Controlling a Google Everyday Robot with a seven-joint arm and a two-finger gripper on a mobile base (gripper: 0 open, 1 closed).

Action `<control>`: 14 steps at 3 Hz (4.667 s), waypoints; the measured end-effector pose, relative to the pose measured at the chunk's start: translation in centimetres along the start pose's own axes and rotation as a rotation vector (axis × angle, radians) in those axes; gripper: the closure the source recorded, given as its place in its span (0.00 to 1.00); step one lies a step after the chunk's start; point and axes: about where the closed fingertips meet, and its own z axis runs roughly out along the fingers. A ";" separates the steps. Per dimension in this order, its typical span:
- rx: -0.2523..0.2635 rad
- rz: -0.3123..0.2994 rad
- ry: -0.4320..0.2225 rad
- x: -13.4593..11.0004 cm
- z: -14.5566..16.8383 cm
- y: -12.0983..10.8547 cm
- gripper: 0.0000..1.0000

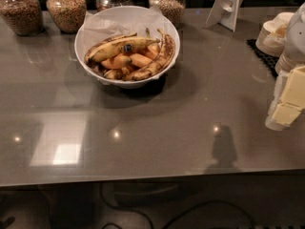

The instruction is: Pick banana from white bowl

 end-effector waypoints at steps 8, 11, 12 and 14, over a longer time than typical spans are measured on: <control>0.153 -0.345 -0.472 -20.3 1.7 -11.2 0.00; 0.127 -0.511 -0.458 -23.5 6.7 -16.0 0.42; 0.116 -0.517 -0.493 -24.5 7.7 -15.9 0.50; 0.102 -0.515 -0.577 -27.3 9.2 -15.4 0.48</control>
Offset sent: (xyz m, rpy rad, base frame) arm 0.0089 0.0106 0.0017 0.0056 -0.0577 0.0485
